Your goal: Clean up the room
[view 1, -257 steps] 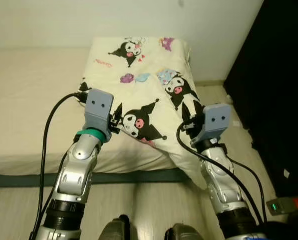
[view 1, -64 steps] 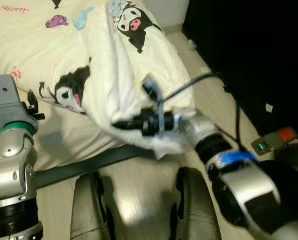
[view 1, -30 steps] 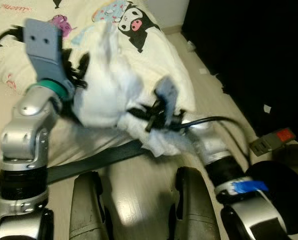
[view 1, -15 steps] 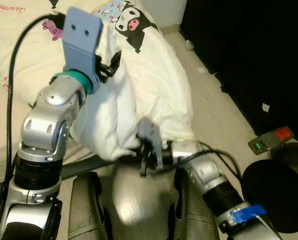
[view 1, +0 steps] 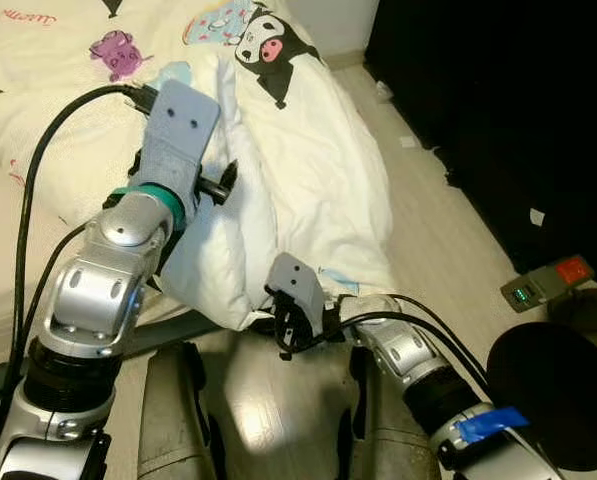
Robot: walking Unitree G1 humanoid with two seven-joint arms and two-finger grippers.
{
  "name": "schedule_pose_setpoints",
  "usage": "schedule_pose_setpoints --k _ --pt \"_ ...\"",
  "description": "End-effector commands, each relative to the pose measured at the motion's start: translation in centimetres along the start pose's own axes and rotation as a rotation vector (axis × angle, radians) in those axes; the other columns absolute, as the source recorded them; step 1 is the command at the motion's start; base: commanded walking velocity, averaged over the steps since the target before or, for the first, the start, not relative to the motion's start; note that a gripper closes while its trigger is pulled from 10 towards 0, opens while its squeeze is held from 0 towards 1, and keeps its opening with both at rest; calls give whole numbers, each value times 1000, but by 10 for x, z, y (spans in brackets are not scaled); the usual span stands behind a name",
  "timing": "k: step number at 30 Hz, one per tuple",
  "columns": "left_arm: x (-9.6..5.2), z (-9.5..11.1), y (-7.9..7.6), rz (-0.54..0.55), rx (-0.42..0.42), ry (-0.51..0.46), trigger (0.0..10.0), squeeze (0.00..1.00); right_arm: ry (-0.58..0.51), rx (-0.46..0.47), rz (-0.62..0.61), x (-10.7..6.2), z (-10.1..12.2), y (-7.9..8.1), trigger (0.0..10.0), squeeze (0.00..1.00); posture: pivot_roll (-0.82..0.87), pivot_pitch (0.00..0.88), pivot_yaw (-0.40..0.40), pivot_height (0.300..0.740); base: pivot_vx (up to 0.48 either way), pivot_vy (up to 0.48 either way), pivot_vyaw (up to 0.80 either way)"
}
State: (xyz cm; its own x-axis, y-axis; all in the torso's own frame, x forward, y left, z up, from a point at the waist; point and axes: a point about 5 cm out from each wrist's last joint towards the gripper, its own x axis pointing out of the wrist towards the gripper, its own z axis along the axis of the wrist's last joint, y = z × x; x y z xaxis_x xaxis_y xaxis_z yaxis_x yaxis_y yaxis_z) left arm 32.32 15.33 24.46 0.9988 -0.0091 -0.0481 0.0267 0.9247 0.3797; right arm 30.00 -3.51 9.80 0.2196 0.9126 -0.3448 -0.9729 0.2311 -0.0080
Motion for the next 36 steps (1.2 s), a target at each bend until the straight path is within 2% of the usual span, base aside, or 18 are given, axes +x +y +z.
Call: schedule_pose_setpoints --k 1,2,4,5,6,7,8,9,10,11,12,22,24,25,27,29,32,36 --pt "2 -17 -1 34 5 72 10000 0 19 25 3 -1 -9 3 10000 0 51 213 9 524 0 0 0" --pt "3 -20 0 53 -3 82 10000 0 13 32 1 -1 -9 3 10000 1000 51 213 9 524 0 0 0" --pt "4 -21 0 63 -6 89 10000 0 9 37 -2 0 -9 2 10000 1000 51 213 9 524 0 0 0" --pt "4 -22 1 78 -8 96 9333 0 1 44 7 -1 -8 2 10000 1000 50 213 10 524 0 0 0" --pt "4 -25 2 95 -14 108 6549 0 -5 49 17 -1 -7 2 10000 1000 46 213 10 524 0 0 0" --pt "4 -25 2 95 -14 108 6549 0 -5 49 17 -1 -7 2 10000 1000 46 213 10 524 0 0 0" --pt "4 -27 2 105 -18 115 5961 0 -8 51 26 -2 -7 3 10000 1000 44 212 9 524 0 0 0" --pt "4 -28 3 113 -23 120 4549 0 -9 50 29 -2 -6 3 10000 1000 44 212 9 524 0 0 0" --pt "4 -28 3 113 -23 120 4549 0 -9 50 29 -2 -6 3 10000 1000 44 212 9 524 0 0 0" --pt "3 -28 5 126 -32 122 3255 0 -10 43 21 -3 -5 3 10000 1000 45 211 9 524 0 0 0" --pt "3 -27 7 142 -45 118 0 0 -11 28 8 -3 -4 2 10000 0 46 211 9 524 0 0 0" --pt "-5 -24 27 200 -112 82 0 0 -129 21 -85 -16 19 -10 10000 0 54 217 9 524 0 0 0" --pt "-12 -26 37 211 -118 78 0 0 -232 24 -141 -32 40 -17 10000 0 57 221 9 524 0 0 0" --pt "-12 -26 37 211 -118 78 0 0 -232 24 -141 -32 40 -17 10000 0 57 221 9 524 0 0 0" --pt "-19 -26 46 204 -146 63 0 0 -350 39 -199 -54 62 -23 10000 0 57 224 11 524 0 0 0" --pt "-19 -26 46 204 -146 63 0 0 -350 39 -199 -54 62 -23 10000 0 57 224 11 524 0 0 0" --pt "-32 -27 58 50 -229 30 0 0 -480 44 -255 -95 84 -25 10000 0 52 227 14 524 0 0 0" --pt "-40 -28 70 -77 -194 21 0 0 -461 37 -266 -110 80 -21 10000 0 44 227 18 524 0 0 0"
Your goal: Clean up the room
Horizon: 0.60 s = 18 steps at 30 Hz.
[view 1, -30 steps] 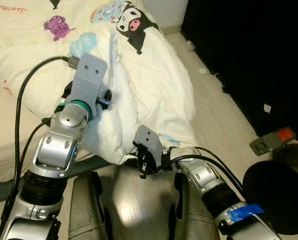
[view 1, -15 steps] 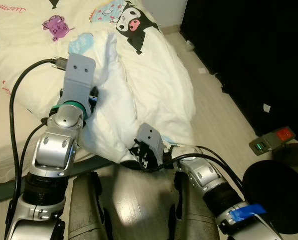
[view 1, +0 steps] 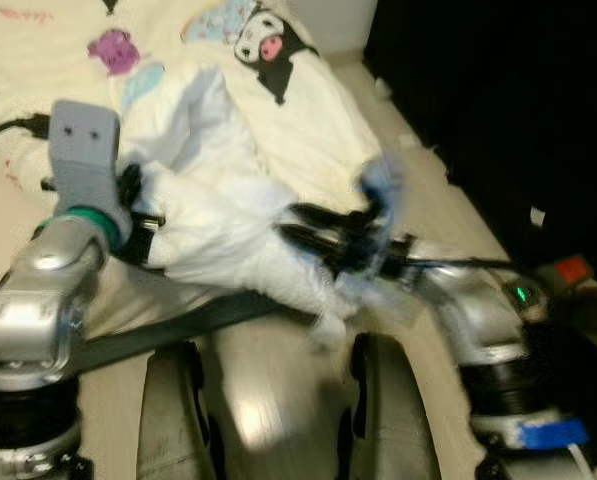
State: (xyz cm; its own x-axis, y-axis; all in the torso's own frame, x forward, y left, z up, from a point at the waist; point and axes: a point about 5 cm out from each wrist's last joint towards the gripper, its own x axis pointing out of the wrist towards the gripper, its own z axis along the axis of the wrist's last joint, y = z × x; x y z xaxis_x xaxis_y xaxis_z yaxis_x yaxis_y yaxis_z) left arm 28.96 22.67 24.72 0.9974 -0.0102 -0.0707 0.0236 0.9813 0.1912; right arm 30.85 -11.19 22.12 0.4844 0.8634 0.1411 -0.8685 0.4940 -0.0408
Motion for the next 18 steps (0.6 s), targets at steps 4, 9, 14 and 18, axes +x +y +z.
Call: schedule_pose_setpoints --k 4,9,14,18 --pt "-11 4 7 -154 30 4 0 0 80 34 6 -12 -18 5 10000 0 42 226 18 524 0 0 0" --pt "-21 10 11 -339 181 53 0 0 224 26 -19 -11 -52 12 10000 0 48 226 22 524 0 0 0" --pt "-25 11 16 -381 229 67 0 0 214 31 -39 -11 -51 10 10000 0 57 229 24 524 0 0 0" --pt "-35 11 35 -451 370 118 0 0 204 43 -64 -12 -47 5 10000 0 67 231 27 524 0 0 0"
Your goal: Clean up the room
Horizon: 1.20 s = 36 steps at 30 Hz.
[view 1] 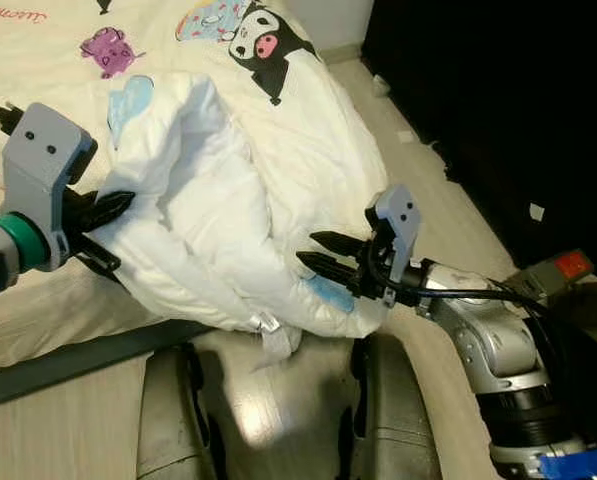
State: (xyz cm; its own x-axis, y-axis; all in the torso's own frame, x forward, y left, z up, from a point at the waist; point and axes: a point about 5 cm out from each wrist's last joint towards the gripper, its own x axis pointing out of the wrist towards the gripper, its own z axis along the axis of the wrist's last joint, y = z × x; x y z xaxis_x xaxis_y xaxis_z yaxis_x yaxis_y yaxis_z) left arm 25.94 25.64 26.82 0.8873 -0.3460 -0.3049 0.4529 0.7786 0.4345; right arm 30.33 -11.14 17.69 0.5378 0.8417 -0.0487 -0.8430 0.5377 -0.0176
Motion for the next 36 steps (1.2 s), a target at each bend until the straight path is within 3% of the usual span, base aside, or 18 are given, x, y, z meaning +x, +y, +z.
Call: schedule_pose_setpoints --k 1,2,4,5,6,10,12,14,18,22,24,25,26,27,29,34,36 --pt "-4 -2 0 -36 24 10 0 0 12 23 -10 -3 -5 -1 10000 0 67 231 27 524 0 0 0" --pt "-16 -11 3 -117 119 77 980 0 13 28 -23 -5 -4 -4 10000 0 70 234 27 524 0 0 0" --pt "-16 -11 3 -117 119 77 980 0 13 28 -23 -5 -4 -4 10000 0 70 234 27 524 0 0 0" --pt "-27 -19 4 -192 204 145 3608 0 16 31 -32 -6 -4 -5 10000 0 75 236 30 524 0 0 0" --pt "-45 -38 11 -294 382 326 10000 0 22 29 -47 -8 -6 -8 10000 0 79 241 31 524 0 0 0" --pt "-52 -47 16 -324 461 425 10000 0 26 25 -55 -9 -7 -9 10000 0 79 241 31 524 0 0 0" --pt "-59 -59 30 -299 578 559 10000 0 27 27 -60 -9 -8 -10 10000 0 82 247 29 524 0 0 0" --pt "-66 -69 34 -339 678 657 10000 0 25 30 -65 -8 -7 -12 10000 0 85 250 29 524 0 0 0" --pt "-64 -79 32 -337 718 679 10000 0 22 30 -68 -7 -6 -12 10000 0 84 251 28 524 0 0 0" --pt "-59 -81 34 -268 694 640 10000 0 16 32 -72 -6 -6 -12 10000 0 84 250 28 524 0 0 0" --pt "-49 -80 30 -209 538 536 10000 0 14 33 -73 -6 -6 -12 10000 0 78 247 30 524 0 0 0" --pt "-43 -79 26 -198 435 458 10000 757 13 34 -74 -6 -6 -12 10000 0 78 247 30 524 0 0 0" --pt "-39 -78 23 -197 369 406 10000 757 12 35 -75 -6 -6 -12 10000 0 78 247 30 524 0 0 0" --pt "-38 -78 21 -202 328 376 10000 1000 12 35 -76 -6 -6 -11 10000 0 68 245 28 524 0 0 0" --pt "-38 -75 17 -222 255 318 10000 1000 11 36 -77 -6 -6 -11 10000 0 68 245 28 524 0 0 0" --pt "-40 -66 16 -233 190 240 10000 1000 10 38 -79 -7 -6 -12 10000 0 69 242 25 524 0 0 0" --pt "-42 -54 22 -209 138 162 10000 1000 8 38 -76 -7 -6 -13 10000 0 74 241 21 524 0 0 0"
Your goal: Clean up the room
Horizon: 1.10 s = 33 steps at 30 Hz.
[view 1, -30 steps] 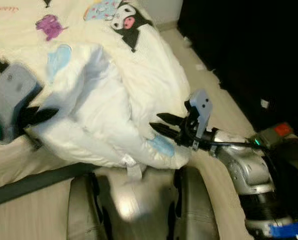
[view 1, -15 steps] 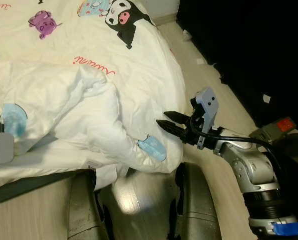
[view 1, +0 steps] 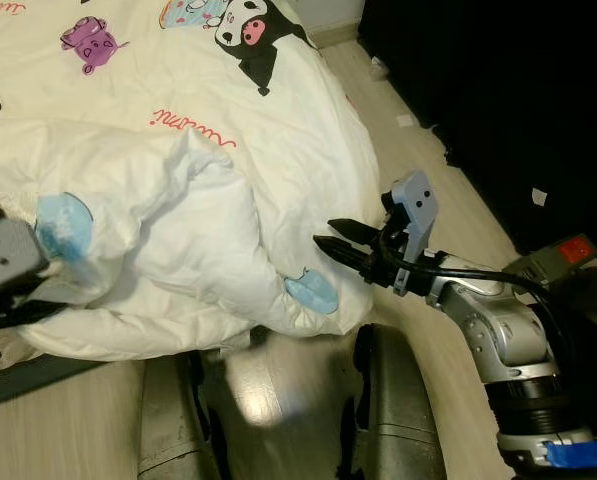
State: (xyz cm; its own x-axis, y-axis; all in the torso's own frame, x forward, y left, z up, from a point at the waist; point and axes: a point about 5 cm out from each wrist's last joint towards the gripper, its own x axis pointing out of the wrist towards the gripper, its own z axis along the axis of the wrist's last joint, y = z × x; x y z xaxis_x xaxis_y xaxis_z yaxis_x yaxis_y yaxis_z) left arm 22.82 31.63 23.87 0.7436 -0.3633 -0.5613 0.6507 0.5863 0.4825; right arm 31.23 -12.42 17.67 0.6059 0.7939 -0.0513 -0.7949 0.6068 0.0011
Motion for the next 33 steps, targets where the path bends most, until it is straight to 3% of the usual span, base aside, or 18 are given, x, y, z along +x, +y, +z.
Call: schedule_pose_setpoints --k 1,2,5,6,7,8,10,11,12,13,17,21,25,27,29,31,32,33 --pt "-7 9 6 19 -60 -86 10000 1000 5 16 9 0 -5 1 10000 0 76 240 21 524 0 0 0" --pt "-7 9 6 19 -60 -86 10000 1000 5 16 9 0 -5 1 10000 0 76 240 21 524 0 0 0" --pt "-21 37 20 71 -130 -290 10000 1000 1 18 17 2 -4 2 10000 0 79 238 18 524 0 0 0" --pt "-21 37 20 71 -130 -290 10000 1000 1 18 17 2 -4 2 10000 0 79 238 18 524 0 0 0" --pt "-30 52 24 72 -161 -421 10000 1000 -1 19 19 3 -4 2 10000 0 78 237 17 524 0 0 0" --pt "-30 52 24 72 -161 -421 10000 1000 -1 19 19 3 -4 2 10000 0 78 237 17 524 0 0 0" --pt "-35 64 22 55 -175 -525 10000 1000 -2 21 20 3 -4 2 10000 0 79 237 16 524 0 0 0" --pt "-36 71 18 32 -180 -582 10000 467 -3 22 20 2 -4 2 10000 0 75 237 17 524 0 0 0" --pt "-35 73 17 25 -181 -595 10000 467 -3 22 20 2 -4 2 10000 0 75 237 17 524 0 0 0" --pt "-33 74 13 11 -186 -608 10000 0 -5 25 19 2 -4 2 10000 0 74 236 16 524 0 0 0" --pt "-26 76 5 -31 -222 -655 10000 0 -9 28 16 2 -3 2 10000 0 65 238 19 524 0 0 0" --pt "-26 97 8 -16 -330 -824 10000 0 -9 30 6 -1 -3 0 10000 0 61 240 17 524 0 0 0" --pt "-24 101 11 14 -350 -843 10000 0 -8 30 5 -1 -3 0 10000 0 61 240 17 524 0 0 0" --pt "-3 108 14 135 -339 -783 10000 0 -10 32 7 0 -4 0 10000 0 69 237 8 524 0 0 0" --pt "-3 108 14 135 -339 -783 10000 0 -10 32 7 0 -4 0 10000 0 69 237 8 524 0 0 0" --pt "42 125 11 229 -340 -670 10000 0 -19 39 11 6 -4 3 10000 0 69 237 1 524 0 0 0" --pt "42 125 11 229 -340 -670 10000 0 -19 39 11 6 -4 3 10000 0 69 237 1 524 0 0 0" --pt "63 137 8 265 -318 -632 10000 0 -27 42 10 10 -4 5 10000 0 72 238 0 524 0 0 0"
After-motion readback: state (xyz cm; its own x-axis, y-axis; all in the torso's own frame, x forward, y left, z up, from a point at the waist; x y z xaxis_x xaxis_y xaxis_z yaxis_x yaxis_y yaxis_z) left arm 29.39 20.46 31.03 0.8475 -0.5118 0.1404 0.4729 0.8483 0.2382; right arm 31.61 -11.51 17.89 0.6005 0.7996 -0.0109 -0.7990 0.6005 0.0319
